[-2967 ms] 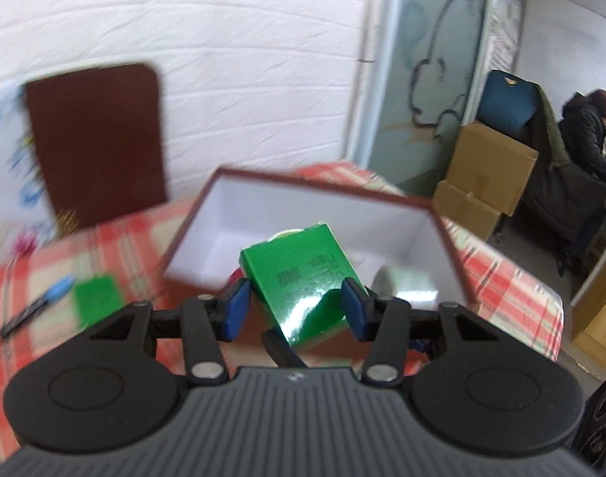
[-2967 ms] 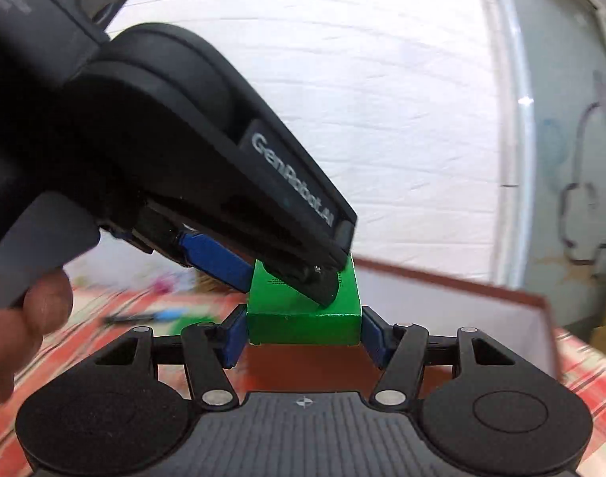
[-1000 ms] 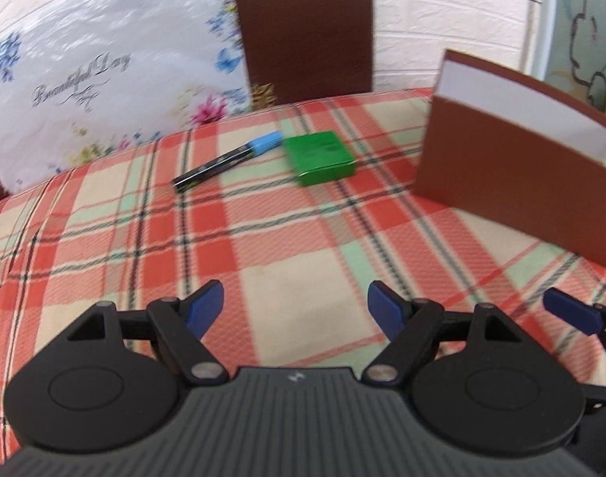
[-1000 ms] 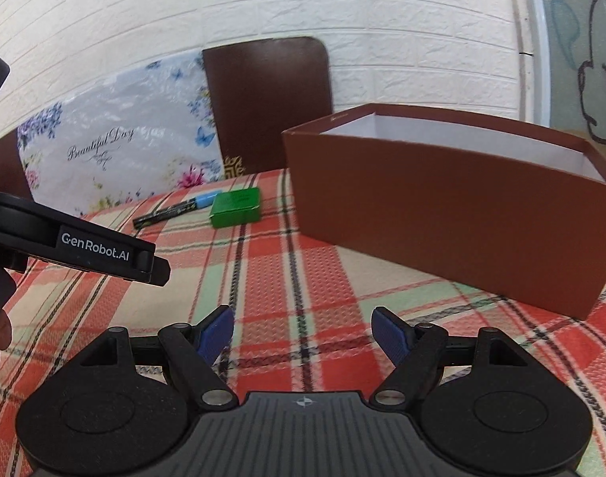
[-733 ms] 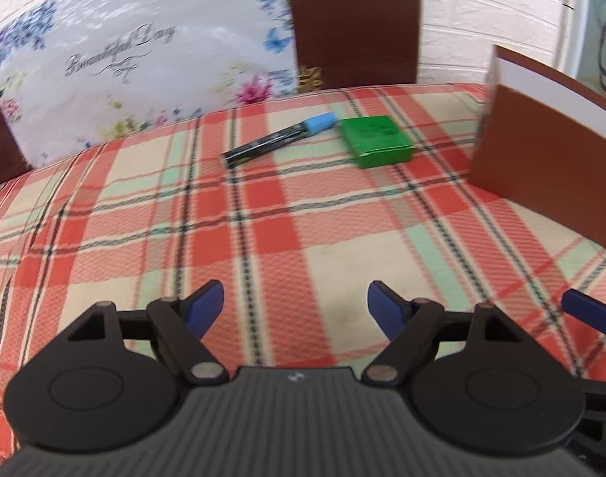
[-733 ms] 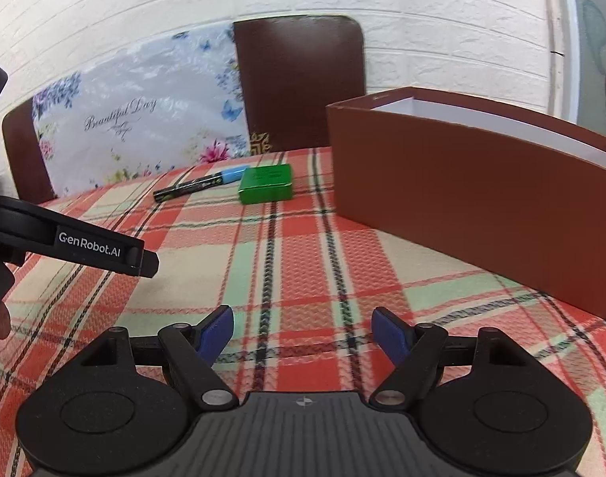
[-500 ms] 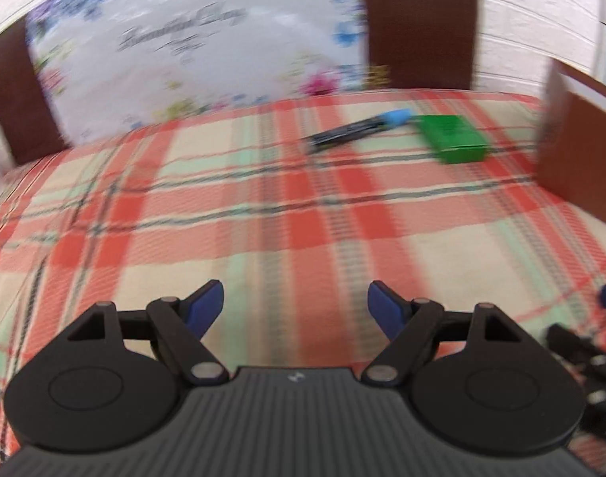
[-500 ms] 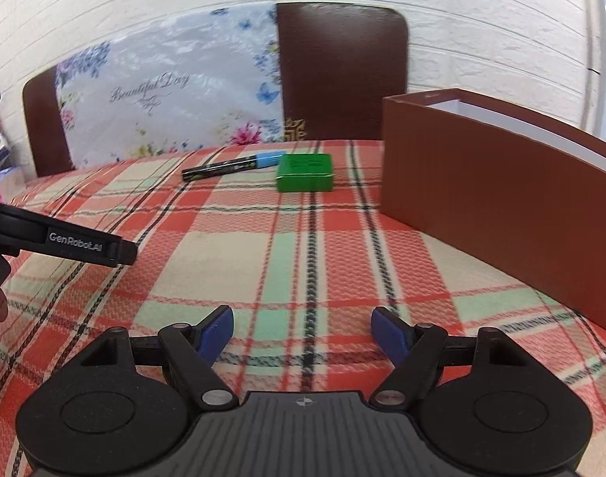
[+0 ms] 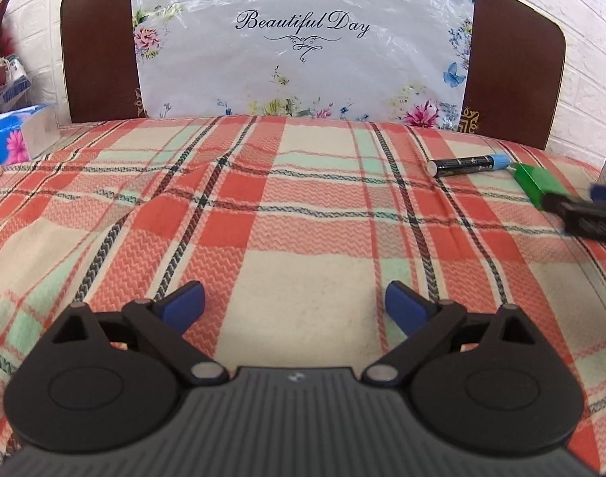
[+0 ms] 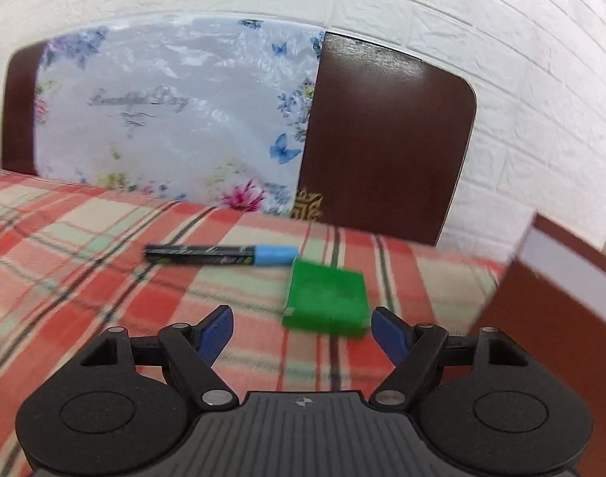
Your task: Organize objects
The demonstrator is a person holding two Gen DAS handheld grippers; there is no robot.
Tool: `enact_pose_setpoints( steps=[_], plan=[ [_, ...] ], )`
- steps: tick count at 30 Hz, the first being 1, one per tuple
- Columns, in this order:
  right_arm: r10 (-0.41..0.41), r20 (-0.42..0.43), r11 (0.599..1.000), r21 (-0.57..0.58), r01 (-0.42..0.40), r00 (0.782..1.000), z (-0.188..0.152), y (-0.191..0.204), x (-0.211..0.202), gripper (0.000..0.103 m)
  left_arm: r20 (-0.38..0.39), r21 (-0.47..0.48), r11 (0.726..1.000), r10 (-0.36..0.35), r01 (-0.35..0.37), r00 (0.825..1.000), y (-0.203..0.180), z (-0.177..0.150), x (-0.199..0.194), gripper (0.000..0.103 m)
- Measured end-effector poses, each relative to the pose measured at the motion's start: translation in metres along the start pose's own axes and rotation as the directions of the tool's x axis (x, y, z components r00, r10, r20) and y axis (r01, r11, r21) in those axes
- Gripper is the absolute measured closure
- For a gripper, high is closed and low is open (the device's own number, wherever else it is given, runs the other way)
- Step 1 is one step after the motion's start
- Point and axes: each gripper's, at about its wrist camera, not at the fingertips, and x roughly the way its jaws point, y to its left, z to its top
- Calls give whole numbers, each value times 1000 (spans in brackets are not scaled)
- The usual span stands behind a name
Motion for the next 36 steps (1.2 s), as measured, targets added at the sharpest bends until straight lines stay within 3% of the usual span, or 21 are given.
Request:
enact_pose_setpoints(
  steps=[3,6,8,9,11,17,24,29,31,33,36],
  plan=[
    [-14,-72,1000,13,15,997,6,-6,30,26,-1,-5,1000,-9,9,1000,3,-1,3,3],
    [53,-146,995,92,-40,988,7,-21,50,23,-4,-9,1000,-19,19,1000,3,0,6,0],
    [110,-153,984,159,-85,982,5,-30,52,27,-6,-13,1000,-24,24,1000,3,1,7,0],
    [113,-147,984,156,-90,983,4,-30,49,38,-6,-13,1000,-24,24,1000,2,1,7,0],
    [101,-143,990,113,-85,985,2,-22,42,44,-6,-12,1000,-23,23,1000,3,1,7,0],
    [164,-144,981,125,-147,976,-16,-15,-5,44,-8,-2,1000,-17,17,1000,2,1,8,0],
    [293,-160,955,89,-282,943,-52,0,-97,44,-14,18,1000,-3,3,1000,-1,1,9,0],
    [305,-142,950,110,-291,942,-75,-4,-143,40,-56,51,999,22,-19,998,-11,3,2,0],
    [309,-148,947,134,-290,940,-78,-11,-148,22,-99,36,999,-28,32,995,-15,2,-8,0],
    [316,-146,944,147,-295,938,-81,-16,-152,21,-135,20,994,-106,110,985,-25,1,-22,0],
    [315,-145,945,135,-297,938,-82,-13,-155,21,-179,-26,968,-249,248,952,-41,3,-41,0]
  ],
)
